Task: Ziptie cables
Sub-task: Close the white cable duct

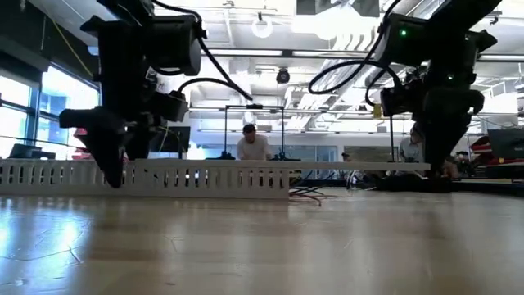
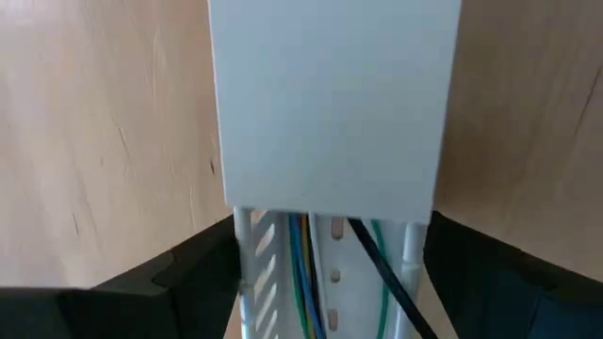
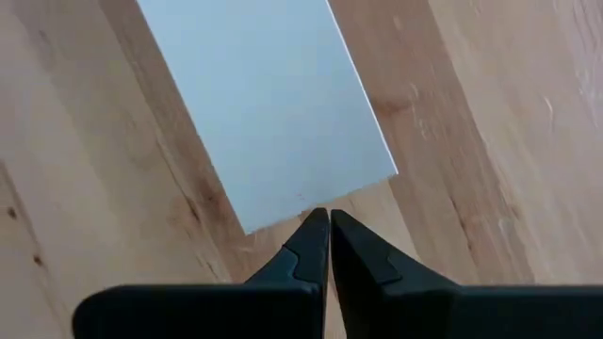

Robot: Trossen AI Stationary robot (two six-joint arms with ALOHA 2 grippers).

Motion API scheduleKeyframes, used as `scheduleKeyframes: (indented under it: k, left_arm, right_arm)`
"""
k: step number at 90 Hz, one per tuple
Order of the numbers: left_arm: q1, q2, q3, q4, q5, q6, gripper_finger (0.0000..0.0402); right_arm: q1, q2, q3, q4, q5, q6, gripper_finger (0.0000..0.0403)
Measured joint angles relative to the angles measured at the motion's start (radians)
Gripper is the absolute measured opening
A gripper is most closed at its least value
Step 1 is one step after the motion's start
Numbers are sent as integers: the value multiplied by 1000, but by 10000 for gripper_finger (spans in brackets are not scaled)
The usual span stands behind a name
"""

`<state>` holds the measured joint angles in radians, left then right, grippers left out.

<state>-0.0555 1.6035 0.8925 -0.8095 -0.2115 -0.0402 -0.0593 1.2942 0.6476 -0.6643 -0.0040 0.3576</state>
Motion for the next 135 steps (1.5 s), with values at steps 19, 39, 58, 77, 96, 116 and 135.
scheduleKeyframes:
  k: [19, 39, 58, 77, 96, 116, 135]
  left_arm:
    - [0, 0, 0, 2, 19, 6, 283]
    - [-5, 0, 0, -3, 26, 17, 253]
    - [-5, 0, -1, -5, 18, 23, 236]
    - [-21, 1, 21, 11, -84, 82, 232]
    - [-32, 4, 25, 79, -54, 79, 232]
    - [-31, 31, 25, 129, -33, 71, 232]
    - [-31, 101, 31, 142, -40, 93, 232]
  right_arm:
    - [0, 0, 0, 1, 4, -7, 0]
    - [0, 0, 0, 71, 11, -20, 0]
    - [0, 0, -2, 86, 11, -27, 0]
    - [8, 0, -2, 23, 16, 10, 0]
    - [30, 0, 0, -85, 18, 52, 0]
    - [31, 0, 17, -98, 21, 34, 0]
    - [44, 0, 54, -87, 22, 54, 0]
